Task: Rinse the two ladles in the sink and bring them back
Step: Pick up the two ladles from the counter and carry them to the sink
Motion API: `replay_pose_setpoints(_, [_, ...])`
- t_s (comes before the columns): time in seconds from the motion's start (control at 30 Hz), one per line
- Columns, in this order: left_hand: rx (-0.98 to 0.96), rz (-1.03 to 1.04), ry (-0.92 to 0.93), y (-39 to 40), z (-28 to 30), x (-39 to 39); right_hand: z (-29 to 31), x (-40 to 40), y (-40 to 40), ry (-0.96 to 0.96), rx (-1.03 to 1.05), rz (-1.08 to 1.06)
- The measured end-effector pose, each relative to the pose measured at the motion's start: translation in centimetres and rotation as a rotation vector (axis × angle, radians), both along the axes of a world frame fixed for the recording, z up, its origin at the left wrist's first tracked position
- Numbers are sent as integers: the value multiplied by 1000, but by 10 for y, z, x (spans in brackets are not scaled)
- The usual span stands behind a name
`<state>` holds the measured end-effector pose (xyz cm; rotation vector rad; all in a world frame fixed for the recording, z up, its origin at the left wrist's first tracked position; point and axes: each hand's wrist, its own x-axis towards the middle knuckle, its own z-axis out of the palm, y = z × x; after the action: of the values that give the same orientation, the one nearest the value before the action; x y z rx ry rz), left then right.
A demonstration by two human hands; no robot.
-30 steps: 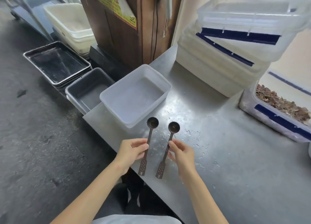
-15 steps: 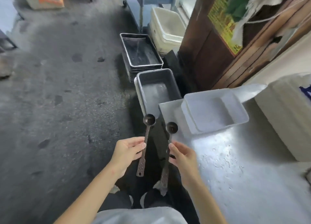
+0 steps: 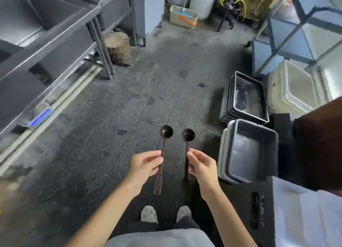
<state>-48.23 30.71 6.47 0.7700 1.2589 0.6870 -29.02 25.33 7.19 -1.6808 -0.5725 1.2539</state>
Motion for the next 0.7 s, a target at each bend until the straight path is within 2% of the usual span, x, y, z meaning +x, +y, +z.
replay_pose_setpoints(0.3, [7, 430, 7, 57, 3, -120, 2, -122, 135, 17, 1, 387])
replay_pose_setpoints(0.7, [19, 787, 16, 182, -3, -257, -9, -288, 340, 71, -22, 764])
